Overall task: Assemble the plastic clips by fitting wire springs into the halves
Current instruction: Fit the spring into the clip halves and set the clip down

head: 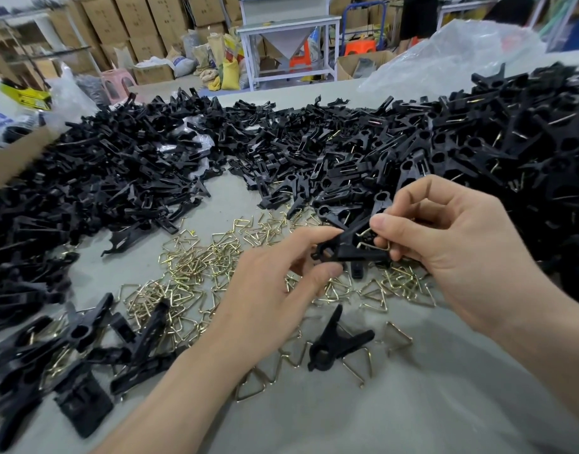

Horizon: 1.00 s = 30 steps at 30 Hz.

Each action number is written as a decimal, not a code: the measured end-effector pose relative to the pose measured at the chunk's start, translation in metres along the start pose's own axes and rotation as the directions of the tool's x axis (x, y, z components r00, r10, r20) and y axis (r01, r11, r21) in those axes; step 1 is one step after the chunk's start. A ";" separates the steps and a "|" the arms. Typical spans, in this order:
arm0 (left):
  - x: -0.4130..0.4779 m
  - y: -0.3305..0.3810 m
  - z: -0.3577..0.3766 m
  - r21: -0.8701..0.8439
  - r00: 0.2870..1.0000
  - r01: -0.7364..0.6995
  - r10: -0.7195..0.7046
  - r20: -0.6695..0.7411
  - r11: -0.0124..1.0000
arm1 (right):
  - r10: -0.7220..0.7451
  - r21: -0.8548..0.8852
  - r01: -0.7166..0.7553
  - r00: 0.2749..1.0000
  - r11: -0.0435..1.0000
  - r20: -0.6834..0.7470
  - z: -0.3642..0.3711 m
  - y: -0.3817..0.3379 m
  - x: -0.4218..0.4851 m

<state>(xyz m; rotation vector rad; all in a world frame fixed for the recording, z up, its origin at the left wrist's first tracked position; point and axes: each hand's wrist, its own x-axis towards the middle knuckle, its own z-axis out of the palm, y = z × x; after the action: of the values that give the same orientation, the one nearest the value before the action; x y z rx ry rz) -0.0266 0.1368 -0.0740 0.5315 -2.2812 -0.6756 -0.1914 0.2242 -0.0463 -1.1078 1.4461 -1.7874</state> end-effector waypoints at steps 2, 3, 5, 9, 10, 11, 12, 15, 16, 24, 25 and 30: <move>0.000 0.000 0.001 -0.009 1.000 0.002 -0.002 -0.005 1.000 | -0.050 -0.059 0.050 0.999 0.997 -0.001 0.000 0.000 0.000; -0.001 0.000 0.001 -0.010 1.000 0.002 -0.002 -0.009 1.000 | -0.089 -0.109 0.089 0.996 0.990 0.003 0.001 -0.001 -0.001; -0.001 0.000 0.001 -0.014 1.000 0.010 -0.011 -0.012 1.000 | -0.155 -0.208 0.156 0.988 0.966 0.021 0.003 -0.002 -0.002; 0.000 -0.003 0.000 -0.024 1.000 0.006 -0.006 -0.014 1.000 | -0.024 -0.058 0.025 0.999 0.998 0.024 0.002 -0.002 -0.002; -0.001 -0.003 0.000 -0.022 1.000 0.006 -0.006 -0.015 1.000 | 0.060 0.042 -0.061 0.998 0.997 0.025 0.001 -0.002 0.000; -0.001 -0.003 0.001 -0.015 1.000 0.008 -0.008 -0.017 1.000 | 0.135 0.137 -0.139 0.990 0.981 0.031 0.000 -0.001 0.001; -0.001 -0.003 0.001 -0.009 1.000 0.012 -0.012 -0.018 1.000 | 0.187 0.196 -0.191 0.982 0.962 0.036 0.000 0.000 0.002; -0.002 -0.004 0.001 -0.020 1.000 0.022 -0.022 -0.014 1.000 | 0.258 0.232 -0.260 0.965 0.937 0.037 0.001 0.002 0.003; -0.002 -0.004 0.001 -0.026 1.000 0.022 -0.023 -0.014 0.999 | 0.278 0.240 -0.278 0.960 0.930 0.038 0.000 0.002 0.003; -0.001 -0.003 0.000 -0.111 0.997 0.061 -0.066 -0.043 0.992 | 0.470 0.313 -0.509 0.861 0.802 0.195 0.001 0.004 0.003; 0.000 -0.004 0.000 -0.110 0.997 0.063 -0.068 -0.043 0.992 | 0.461 0.311 -0.503 0.864 0.806 0.201 0.001 0.004 0.003; -0.002 -0.004 0.001 -0.086 0.997 0.058 -0.061 -0.040 0.995 | 0.423 0.308 -0.460 0.888 0.833 0.183 0.003 0.005 0.002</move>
<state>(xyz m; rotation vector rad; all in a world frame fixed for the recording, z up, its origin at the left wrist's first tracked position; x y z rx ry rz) -0.0251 0.1347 -0.0782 0.5700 -2.1944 -0.7794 -0.1903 0.2197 -0.0500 -0.6133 1.1484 -1.5385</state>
